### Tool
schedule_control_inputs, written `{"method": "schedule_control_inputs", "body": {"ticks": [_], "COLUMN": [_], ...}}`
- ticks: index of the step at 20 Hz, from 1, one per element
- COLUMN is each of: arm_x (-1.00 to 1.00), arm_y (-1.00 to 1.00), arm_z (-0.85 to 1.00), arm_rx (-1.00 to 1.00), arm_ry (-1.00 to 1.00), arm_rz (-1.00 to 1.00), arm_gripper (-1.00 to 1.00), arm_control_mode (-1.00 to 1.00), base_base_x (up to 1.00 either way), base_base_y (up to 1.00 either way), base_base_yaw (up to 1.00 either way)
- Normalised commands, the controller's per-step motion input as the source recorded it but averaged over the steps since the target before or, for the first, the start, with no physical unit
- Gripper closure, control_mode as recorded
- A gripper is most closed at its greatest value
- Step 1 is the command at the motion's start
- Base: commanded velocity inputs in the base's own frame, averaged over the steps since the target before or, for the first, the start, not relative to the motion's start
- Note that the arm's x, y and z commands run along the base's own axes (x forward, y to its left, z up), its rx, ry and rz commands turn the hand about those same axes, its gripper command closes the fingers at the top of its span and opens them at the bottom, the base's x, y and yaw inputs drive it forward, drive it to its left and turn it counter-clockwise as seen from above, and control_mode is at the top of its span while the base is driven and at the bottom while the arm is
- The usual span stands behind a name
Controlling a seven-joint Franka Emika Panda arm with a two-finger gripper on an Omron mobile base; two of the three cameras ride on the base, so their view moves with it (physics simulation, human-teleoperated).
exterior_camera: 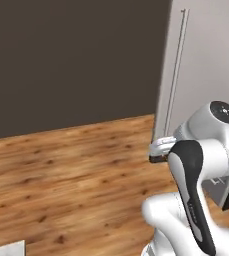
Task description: Grab the garlic and lemon from the fridge, place them in the blender, close the lid, and turn on the blender to create a marinade.
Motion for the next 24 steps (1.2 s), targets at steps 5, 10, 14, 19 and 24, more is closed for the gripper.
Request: {"method": "schedule_control_inputs", "body": {"ticks": [5, 10, 14, 19, 24], "arm_x": [0.0, 0.0, 0.0, 0.0, 0.0], "arm_y": [0.0, 0.0, 0.0, 0.0, 0.0], "arm_z": [0.0, 0.0, 0.0, 0.0, 0.0], "arm_rx": [0.0, 0.0, 0.0, 0.0, 0.0], "arm_ry": [0.0, 0.0, 0.0, 0.0, 0.0], "arm_rz": [0.0, 0.0, 0.0, 0.0, 0.0], "arm_gripper": [-1.0, -1.0, -1.0, -1.0, -1.0], "arm_control_mode": [1.0, 1.0, 1.0, 1.0, 1.0], "base_base_x": [1.0, 1.0, 0.99, 0.9, 0.76], "base_base_y": [0.17, 0.2, 0.6, 0.74, 0.79], "base_base_yaw": [-0.06, -0.02, -0.13, -0.29, -0.48]}}
